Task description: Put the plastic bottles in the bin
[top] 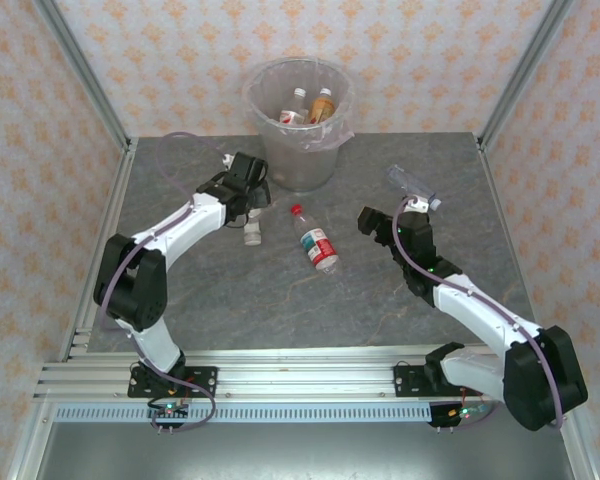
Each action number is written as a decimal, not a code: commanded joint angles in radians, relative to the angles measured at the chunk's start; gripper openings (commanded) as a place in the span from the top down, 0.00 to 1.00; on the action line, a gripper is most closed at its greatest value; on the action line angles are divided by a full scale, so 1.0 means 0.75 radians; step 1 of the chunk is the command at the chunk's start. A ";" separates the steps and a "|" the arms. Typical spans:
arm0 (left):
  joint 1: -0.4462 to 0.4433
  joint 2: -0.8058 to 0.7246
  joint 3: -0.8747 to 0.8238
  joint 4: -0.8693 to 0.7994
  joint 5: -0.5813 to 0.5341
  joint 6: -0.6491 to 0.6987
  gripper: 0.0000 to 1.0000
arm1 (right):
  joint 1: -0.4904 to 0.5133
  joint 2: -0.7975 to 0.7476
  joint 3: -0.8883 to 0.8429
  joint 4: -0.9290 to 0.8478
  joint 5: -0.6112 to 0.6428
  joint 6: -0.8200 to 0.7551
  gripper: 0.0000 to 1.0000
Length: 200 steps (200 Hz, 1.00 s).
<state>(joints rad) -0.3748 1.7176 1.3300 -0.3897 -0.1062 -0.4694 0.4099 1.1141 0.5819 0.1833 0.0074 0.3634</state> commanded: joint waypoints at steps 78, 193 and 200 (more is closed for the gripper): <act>0.005 -0.282 0.024 0.140 -0.225 0.020 1.00 | 0.008 0.008 0.041 0.026 -0.026 -0.011 0.01; 0.001 -0.312 0.216 0.406 -0.006 -0.016 1.00 | 0.009 -0.026 0.004 0.152 -0.255 -0.031 0.01; -0.001 -0.308 0.228 0.425 0.003 -0.016 1.00 | 0.008 -0.031 0.004 0.154 -0.271 -0.036 0.01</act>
<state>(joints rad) -0.3748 1.4982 1.4601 -0.1669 -0.1493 -0.4713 0.4099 1.1202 0.5823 0.2337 -0.1230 0.3588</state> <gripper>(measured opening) 0.573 0.992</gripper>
